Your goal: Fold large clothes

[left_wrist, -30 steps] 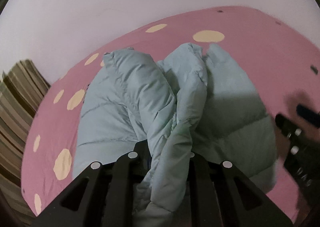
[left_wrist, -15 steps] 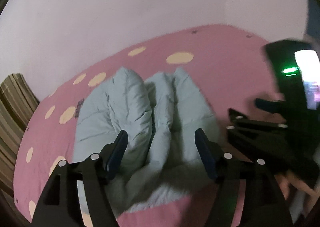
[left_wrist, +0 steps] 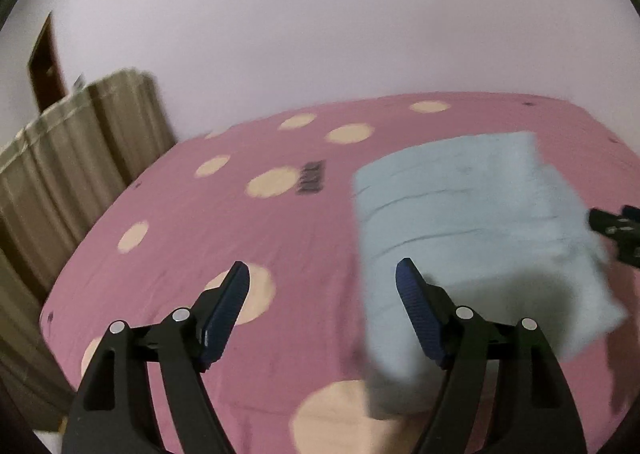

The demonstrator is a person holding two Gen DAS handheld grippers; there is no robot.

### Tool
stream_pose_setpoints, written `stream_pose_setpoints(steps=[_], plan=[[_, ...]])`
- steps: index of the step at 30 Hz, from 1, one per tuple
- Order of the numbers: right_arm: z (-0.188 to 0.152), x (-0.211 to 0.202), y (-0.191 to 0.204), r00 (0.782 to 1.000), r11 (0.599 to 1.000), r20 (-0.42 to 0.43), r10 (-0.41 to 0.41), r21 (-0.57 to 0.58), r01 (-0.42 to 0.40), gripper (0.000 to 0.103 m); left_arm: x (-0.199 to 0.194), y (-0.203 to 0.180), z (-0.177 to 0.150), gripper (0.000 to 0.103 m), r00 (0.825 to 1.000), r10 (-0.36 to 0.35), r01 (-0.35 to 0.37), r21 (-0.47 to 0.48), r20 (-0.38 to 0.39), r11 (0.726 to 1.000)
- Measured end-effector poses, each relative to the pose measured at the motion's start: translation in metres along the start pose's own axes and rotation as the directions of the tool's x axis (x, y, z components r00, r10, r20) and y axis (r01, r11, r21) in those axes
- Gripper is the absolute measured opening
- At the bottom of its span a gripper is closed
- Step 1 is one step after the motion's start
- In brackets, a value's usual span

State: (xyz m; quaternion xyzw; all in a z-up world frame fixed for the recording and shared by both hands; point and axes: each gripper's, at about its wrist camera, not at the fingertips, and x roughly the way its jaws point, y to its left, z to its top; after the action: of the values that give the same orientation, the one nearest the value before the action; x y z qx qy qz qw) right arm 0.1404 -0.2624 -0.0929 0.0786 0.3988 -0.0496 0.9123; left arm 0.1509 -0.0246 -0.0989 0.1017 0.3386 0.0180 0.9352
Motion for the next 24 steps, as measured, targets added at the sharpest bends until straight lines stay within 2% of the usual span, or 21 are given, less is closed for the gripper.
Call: stream_pose_setpoints(steps=[2, 4, 7, 8, 9, 10, 11, 13, 19, 24], plan=[[0.004, 0.007, 0.014, 0.999, 0.999, -0.017, 0.032, -0.008, -0.032, 0.081, 0.011, 0.009, -0.004, 0.075, 1.000, 0.000, -0.001, -0.029, -0.021, 1.000], [0.005, 0.016, 0.027, 0.998, 0.999, -0.039, 0.053, -0.005, -0.054, 0.082, 0.022, 0.014, -0.009, 0.075, 0.999, -0.017, 0.015, -0.052, -0.039, 0.999], [0.004, 0.033, 0.038, 0.994, 0.998, -0.094, 0.054, -0.006, -0.055, 0.082, 0.036, 0.013, -0.014, 0.075, 0.996, -0.058, 0.055, -0.056, -0.060, 0.997], [0.003, 0.038, 0.038, 0.992, 0.998, -0.111, 0.060, -0.001, -0.060, 0.078, 0.037, 0.011, -0.015, 0.075, 0.996, -0.070, 0.067, -0.053, -0.064, 0.996], [0.002, 0.041, 0.038, 0.989, 0.997, -0.130, 0.071, 0.007, -0.070, 0.067, 0.037, 0.011, -0.015, 0.075, 0.995, -0.080, 0.077, -0.051, -0.063, 0.996], [0.000, 0.045, 0.037, 0.982, 0.995, -0.156, 0.102, 0.018, -0.101, 0.033, 0.038, 0.010, -0.014, 0.075, 0.994, -0.095, 0.092, -0.051, -0.059, 0.994], [0.000, 0.048, 0.038, 0.974, 0.991, -0.184, 0.130, 0.024, -0.128, 0.022, 0.037, 0.009, -0.013, 0.075, 0.993, -0.105, 0.102, -0.052, -0.057, 0.993], [0.002, 0.046, 0.040, 0.970, 0.989, -0.195, 0.145, 0.010, -0.146, 0.013, 0.037, 0.004, -0.009, 0.075, 0.989, -0.138, 0.135, -0.054, -0.054, 0.989], [0.008, 0.033, 0.020, 0.987, 0.998, -0.158, 0.035, -0.043, -0.042, 0.009, 0.039, -0.021, 0.003, 0.075, 0.967, -0.249, 0.249, -0.016, -0.051, 0.968], [-0.003, 0.056, -0.003, 0.979, 0.999, -0.201, -0.009, -0.039, 0.002, 0.009, 0.056, -0.051, 0.001, 0.075, 0.950, -0.291, 0.296, 0.032, -0.113, 0.955]])
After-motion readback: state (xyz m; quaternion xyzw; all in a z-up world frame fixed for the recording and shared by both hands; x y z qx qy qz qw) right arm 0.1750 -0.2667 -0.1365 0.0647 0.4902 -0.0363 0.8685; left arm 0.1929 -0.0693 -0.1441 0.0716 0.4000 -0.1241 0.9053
